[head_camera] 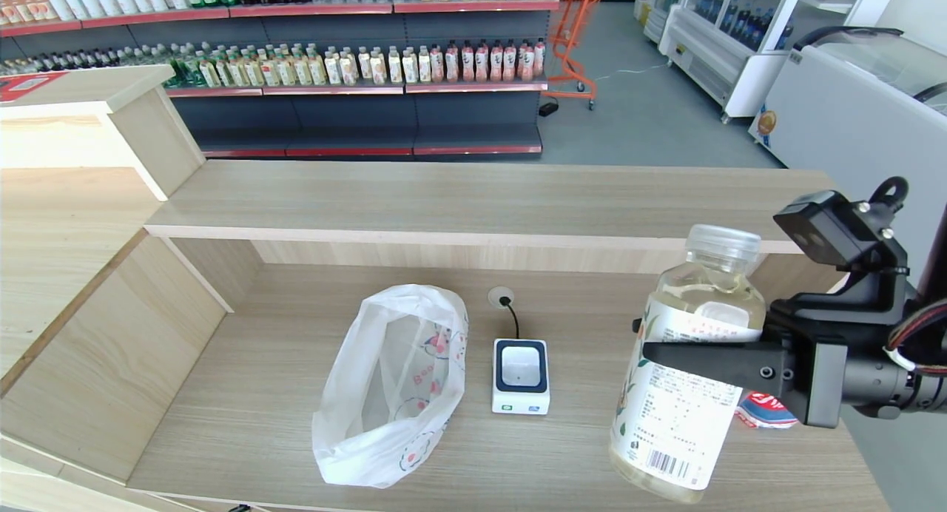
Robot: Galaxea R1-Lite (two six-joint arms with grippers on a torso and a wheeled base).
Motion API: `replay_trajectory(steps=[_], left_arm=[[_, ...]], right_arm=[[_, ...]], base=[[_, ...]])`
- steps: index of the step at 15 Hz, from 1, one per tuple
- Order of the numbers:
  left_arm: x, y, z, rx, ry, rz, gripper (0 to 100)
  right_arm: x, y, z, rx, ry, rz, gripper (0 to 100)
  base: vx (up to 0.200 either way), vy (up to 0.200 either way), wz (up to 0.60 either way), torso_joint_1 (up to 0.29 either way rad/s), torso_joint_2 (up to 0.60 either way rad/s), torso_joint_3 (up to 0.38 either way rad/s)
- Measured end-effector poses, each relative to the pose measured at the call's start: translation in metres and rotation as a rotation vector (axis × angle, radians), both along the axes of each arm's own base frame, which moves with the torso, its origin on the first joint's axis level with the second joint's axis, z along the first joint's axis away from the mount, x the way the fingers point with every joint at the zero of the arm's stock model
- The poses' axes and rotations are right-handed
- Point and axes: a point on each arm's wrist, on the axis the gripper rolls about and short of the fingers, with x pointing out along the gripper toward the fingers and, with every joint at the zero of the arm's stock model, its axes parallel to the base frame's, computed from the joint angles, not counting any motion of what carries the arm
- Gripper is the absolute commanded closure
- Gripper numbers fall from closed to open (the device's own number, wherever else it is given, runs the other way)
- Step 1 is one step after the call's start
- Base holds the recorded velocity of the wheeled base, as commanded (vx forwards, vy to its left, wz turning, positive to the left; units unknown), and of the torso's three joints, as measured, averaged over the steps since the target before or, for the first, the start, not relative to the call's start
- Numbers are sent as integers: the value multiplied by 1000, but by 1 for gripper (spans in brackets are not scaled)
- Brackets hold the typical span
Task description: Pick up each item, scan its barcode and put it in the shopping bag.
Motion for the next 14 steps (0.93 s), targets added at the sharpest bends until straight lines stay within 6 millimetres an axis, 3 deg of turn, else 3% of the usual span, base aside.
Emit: replay_trajectory(steps=[10,14], left_arm=[[0,0,0,0,0,0,0],[0,0,0,0,0,0,0]], right_arm=[[1,1,1,-7,-37,7,100],[25,-5,-14,-138,-324,-23,100]], base=[[0,0,0,0,0,0],[0,0,0,0,0,0]])
